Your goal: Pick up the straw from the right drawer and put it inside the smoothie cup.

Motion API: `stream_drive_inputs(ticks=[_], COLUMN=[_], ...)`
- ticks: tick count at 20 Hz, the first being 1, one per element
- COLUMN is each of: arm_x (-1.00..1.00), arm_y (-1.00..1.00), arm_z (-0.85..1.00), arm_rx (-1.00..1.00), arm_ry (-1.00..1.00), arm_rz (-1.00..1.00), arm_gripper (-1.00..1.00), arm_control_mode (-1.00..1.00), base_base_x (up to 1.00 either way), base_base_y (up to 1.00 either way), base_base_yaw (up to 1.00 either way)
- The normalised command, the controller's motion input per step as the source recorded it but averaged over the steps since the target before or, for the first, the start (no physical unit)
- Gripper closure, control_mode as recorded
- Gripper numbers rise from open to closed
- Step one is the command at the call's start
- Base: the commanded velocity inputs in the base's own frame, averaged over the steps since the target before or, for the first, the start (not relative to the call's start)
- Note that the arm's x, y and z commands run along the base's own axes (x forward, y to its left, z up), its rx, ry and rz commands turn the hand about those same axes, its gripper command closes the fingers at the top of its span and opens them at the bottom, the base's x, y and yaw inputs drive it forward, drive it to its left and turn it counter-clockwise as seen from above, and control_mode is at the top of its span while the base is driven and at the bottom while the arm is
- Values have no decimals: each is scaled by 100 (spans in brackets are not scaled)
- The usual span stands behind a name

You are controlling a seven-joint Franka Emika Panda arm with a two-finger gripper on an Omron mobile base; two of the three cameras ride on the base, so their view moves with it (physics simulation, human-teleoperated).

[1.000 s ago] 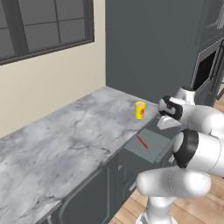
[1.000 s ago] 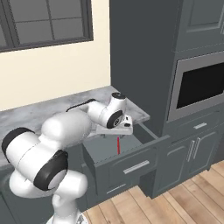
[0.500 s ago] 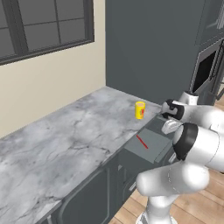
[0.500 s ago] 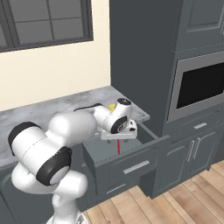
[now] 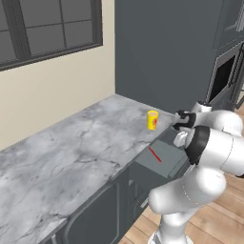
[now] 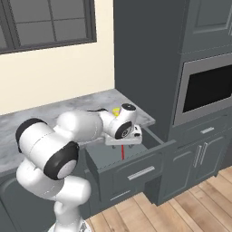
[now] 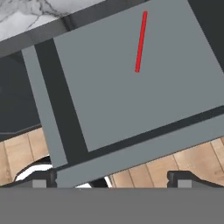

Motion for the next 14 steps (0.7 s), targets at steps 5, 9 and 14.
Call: stream_drive_inputs(ticks=[5,9,14], arm_x=[28,31,33], arm_y=[-14,-23,-18], arm_z=[-28,-29,-29], arm_rx=[0,0,0], arm_ry=[0,0,0], arm_rz=[0,1,2], arm_gripper=[-100,-100,-100], arm_control_mode=[-100,-100,-100], base_base_x=[0,0,0], base_base_y=[0,0,0], base_base_yaw=[0,0,0])
